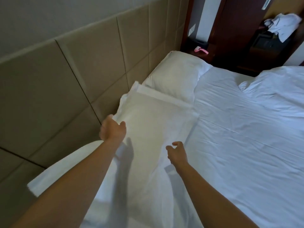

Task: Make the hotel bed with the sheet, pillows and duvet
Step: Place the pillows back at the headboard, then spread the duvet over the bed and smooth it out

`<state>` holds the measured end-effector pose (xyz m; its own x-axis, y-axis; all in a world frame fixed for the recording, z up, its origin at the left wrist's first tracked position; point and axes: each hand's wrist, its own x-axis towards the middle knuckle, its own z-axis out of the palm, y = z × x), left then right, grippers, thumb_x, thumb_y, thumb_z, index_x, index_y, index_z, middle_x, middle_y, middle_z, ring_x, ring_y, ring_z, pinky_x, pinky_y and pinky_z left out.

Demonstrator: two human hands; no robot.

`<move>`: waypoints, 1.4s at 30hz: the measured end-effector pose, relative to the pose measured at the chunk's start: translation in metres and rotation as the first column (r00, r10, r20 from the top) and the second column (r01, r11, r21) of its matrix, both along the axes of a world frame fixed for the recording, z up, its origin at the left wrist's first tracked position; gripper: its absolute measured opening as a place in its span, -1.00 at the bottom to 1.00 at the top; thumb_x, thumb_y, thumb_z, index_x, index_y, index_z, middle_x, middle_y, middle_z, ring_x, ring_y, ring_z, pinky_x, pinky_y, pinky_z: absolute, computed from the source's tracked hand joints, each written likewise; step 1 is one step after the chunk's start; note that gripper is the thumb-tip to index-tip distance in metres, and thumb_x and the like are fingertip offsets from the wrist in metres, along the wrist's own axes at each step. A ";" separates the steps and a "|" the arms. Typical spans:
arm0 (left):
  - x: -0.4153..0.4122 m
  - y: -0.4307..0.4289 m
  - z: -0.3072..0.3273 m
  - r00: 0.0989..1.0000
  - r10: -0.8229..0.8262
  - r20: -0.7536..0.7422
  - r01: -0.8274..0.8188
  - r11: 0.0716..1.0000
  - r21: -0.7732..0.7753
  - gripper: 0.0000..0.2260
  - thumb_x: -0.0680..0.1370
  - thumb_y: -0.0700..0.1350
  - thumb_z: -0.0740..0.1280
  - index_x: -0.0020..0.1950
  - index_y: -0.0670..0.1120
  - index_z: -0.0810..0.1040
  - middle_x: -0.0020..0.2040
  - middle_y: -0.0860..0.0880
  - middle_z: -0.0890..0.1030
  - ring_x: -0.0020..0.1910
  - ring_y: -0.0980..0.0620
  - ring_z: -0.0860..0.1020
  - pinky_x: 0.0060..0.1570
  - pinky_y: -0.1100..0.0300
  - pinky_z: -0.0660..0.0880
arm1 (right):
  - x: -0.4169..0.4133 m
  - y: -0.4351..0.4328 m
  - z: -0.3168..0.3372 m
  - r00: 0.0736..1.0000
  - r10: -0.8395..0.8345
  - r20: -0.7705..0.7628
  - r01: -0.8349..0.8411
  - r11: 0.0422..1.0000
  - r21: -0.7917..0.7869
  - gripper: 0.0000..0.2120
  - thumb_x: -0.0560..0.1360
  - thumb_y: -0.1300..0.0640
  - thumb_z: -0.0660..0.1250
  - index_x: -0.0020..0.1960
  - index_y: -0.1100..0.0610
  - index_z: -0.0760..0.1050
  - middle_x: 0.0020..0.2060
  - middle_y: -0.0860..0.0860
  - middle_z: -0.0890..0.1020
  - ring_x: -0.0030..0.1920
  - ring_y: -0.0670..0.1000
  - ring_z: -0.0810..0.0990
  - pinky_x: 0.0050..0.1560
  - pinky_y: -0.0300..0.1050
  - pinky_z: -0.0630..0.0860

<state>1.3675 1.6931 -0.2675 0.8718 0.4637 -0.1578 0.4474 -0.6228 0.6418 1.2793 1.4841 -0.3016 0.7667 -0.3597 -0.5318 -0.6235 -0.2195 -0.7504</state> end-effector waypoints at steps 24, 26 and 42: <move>-0.200 -0.282 0.065 0.865 -0.501 0.033 0.441 0.728 -0.525 -0.62 0.54 -0.18 0.22 0.36 -0.10 0.37 0.09 -0.10 0.53 -0.03 0.01 0.51 -0.17 0.20 0.38 | -0.206 -0.209 0.087 0.920 -0.250 0.302 0.243 0.968 0.061 -0.57 0.53 0.09 0.30 0.38 0.07 0.40 0.24 -0.04 0.48 0.17 -0.06 0.44 0.17 -0.12 0.38; -0.238 -0.322 0.071 0.840 -0.541 0.044 0.477 0.696 -0.537 -0.60 0.54 -0.18 0.22 0.39 -0.09 0.37 0.14 -0.11 0.53 0.07 -0.02 0.52 -0.08 0.19 0.37 | -0.243 -0.245 0.094 0.904 -0.276 0.325 0.270 0.961 0.066 -0.57 0.53 0.08 0.30 0.39 0.06 0.40 0.26 -0.04 0.46 0.17 -0.07 0.43 0.16 -0.12 0.37; -0.490 -0.591 0.103 0.483 -0.863 0.146 0.752 0.324 -0.573 -0.70 0.54 -0.18 0.26 0.27 -0.10 0.43 -0.09 -0.03 0.55 -0.03 -0.05 0.58 -0.08 0.15 0.46 | -0.544 -0.450 0.136 0.614 -0.685 0.393 0.689 0.707 0.157 -0.62 0.51 0.16 0.30 0.32 0.08 0.43 0.13 0.05 0.57 0.09 0.03 0.52 0.10 -0.06 0.43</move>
<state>0.8776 1.1022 -0.1647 0.6996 -0.6632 -0.2660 0.0350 -0.3400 0.9398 0.7355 1.0338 -0.1655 0.4275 -0.8724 -0.2370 -0.2447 0.1407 -0.9593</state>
